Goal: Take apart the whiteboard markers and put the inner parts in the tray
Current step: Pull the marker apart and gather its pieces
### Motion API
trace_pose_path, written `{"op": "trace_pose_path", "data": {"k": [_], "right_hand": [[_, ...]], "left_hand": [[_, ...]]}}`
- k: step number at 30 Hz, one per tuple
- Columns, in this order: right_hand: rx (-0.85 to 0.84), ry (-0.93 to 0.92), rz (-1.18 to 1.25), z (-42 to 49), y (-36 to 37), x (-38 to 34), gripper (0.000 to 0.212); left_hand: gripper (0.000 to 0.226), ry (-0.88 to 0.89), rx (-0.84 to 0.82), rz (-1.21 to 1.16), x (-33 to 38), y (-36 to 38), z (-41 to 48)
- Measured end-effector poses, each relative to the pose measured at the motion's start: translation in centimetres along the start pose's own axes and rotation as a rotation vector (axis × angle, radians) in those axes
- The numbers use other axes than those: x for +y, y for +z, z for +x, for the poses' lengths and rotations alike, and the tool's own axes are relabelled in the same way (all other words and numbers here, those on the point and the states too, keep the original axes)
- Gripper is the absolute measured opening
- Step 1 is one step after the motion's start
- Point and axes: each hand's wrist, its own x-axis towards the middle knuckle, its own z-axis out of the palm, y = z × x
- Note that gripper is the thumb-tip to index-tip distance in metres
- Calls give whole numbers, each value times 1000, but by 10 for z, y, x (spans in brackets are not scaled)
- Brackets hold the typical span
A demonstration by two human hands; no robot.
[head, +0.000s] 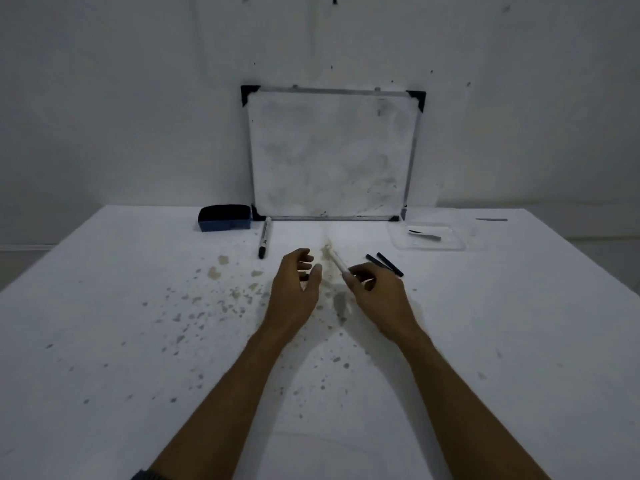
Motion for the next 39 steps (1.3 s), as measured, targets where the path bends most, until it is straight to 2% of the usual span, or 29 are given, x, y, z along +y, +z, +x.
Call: {"op": "trace_pose_path", "data": {"k": [2,5,7,10,14,18,21,23,27,29,31,34,39], "right_hand": [[-20,16,184,0,-7,-6,19],[-105,61,379,-3,-13,-14,13],[-161,84,420,-6,-10,-15,17],[-214,82,415,-8,-6,-15,23],[-201,73,361,-11,0,-14,25],[-207,3,270,-14,1,-14,23],[-108,-67,114,-10,-6,-10,18],[7,-113,37,-6,-14,-4,12],[184,-164,-83,5,-34,11,11],[256,-153,-136,9,-43,19,14],[297,-126,-226,14,-46,27,17],[268,-54,-351,21,-39,35,25],[206,-6,-465,27,-29,39,34]], "left_hand": [[42,-134,-67,-160,5,0,4],[26,-170,-132,-445,13,1,3],[28,-199,-161,-517,17,2,0],[32,-251,-159,-538,17,7,-1],[29,-366,-189,-588,10,3,6],[35,-360,-223,-633,2,1,10],[34,-372,-197,-669,-1,0,15],[34,-378,-249,-688,2,2,19],[37,-317,-404,-551,11,5,27],[38,-265,-413,-444,9,8,27],[50,-189,-388,-364,4,11,22],[52,-111,-400,-291,-3,17,16],[54,-124,-386,-261,-7,19,18]]}}
